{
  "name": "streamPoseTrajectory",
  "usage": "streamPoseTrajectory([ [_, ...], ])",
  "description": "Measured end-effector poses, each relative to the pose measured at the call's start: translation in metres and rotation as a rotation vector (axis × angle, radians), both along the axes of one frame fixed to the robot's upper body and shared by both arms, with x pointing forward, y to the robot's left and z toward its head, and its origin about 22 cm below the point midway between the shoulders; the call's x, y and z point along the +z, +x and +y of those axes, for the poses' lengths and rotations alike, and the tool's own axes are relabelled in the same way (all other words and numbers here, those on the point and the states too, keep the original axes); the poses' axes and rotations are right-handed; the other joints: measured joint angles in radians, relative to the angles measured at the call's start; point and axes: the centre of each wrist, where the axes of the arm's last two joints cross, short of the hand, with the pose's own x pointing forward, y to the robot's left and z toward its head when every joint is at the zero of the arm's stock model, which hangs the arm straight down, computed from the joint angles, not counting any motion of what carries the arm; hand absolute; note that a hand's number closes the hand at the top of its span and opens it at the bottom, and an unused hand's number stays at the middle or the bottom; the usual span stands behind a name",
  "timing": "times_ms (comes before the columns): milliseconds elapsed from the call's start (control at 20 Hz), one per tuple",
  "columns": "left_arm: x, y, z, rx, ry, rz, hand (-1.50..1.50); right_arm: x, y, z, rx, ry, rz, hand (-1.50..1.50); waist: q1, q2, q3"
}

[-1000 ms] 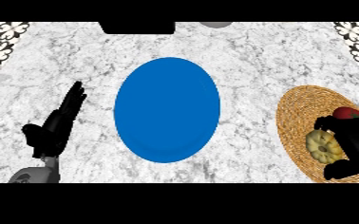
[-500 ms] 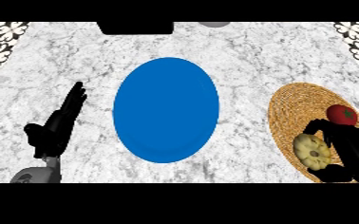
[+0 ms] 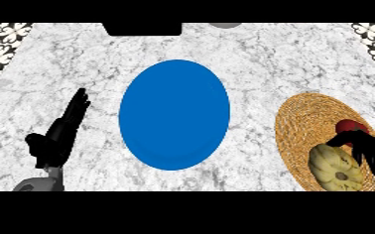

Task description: Pick the squash from the placemat and place it in the plate

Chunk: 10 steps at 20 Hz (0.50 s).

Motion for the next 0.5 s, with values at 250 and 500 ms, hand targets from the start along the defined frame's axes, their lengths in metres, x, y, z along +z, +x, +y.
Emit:
streamPoseTrajectory([
  [250, 0.005, 0.001, 0.000, -0.010, 0.002, 0.000, 0.00, 0.038, -0.011, 0.020, 0.012, 0.038, -0.132, 1.50, 0.005, 0.001, 0.001],
  [500, 0.002, 0.003, -0.004, -0.013, -0.001, 0.004, 0.00, 0.055, 0.005, 0.043, 0.046, 0.093, -0.151, 1.50, 0.010, 0.002, 0.001],
])
